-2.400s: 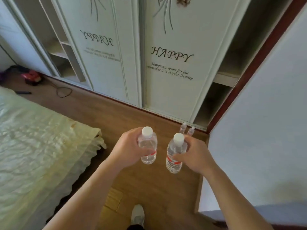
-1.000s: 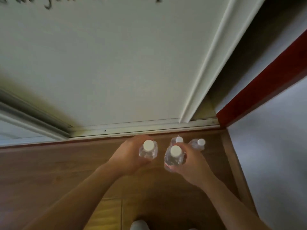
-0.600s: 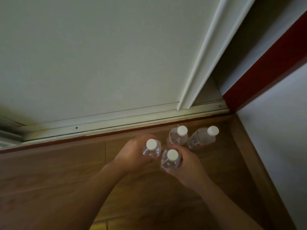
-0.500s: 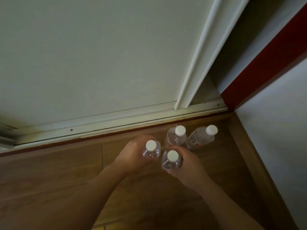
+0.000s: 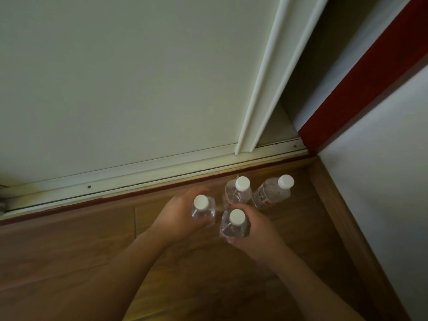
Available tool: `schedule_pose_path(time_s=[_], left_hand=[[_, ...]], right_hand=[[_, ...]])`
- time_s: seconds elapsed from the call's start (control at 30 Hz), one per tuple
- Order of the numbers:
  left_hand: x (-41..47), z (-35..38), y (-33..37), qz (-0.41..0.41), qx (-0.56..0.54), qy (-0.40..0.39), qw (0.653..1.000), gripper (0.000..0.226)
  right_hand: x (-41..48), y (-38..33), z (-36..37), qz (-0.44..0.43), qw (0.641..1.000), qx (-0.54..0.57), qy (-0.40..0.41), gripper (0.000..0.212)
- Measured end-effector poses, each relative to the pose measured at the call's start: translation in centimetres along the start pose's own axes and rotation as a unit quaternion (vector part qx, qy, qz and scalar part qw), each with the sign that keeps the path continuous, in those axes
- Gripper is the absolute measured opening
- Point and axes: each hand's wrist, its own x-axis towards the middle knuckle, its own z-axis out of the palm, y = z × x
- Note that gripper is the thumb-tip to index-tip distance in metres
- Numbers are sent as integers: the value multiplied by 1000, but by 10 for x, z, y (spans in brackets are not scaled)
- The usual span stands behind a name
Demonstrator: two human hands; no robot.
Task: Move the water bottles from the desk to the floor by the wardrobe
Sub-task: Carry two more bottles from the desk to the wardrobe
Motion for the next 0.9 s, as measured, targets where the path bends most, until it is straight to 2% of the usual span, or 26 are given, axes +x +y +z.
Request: schedule_pose_path(time_s=[0.1,0.27,0.43,0.63,0.9], left_hand=[[-5,-4,4,2,8,-5,1000,72],[-13,-21,23,1,25,-9,1000,74],[-34,-58,67,-7,17,-1,1000,79],[-81,-145,180,3,13,11,1000,70],[-152,-284,357,29,32,21,999,54]], right_hand=[[-3,-6,-4,2,1000,-5,-5,61],[-11,-22,-21,-11,1000,-25,3,71],[-38,-64,-61,-6,1000,-17,18,72],[-114,-167,-151,-11,999,2,53,62],[-234,-302,-264,-16,996,-24,84,48]])
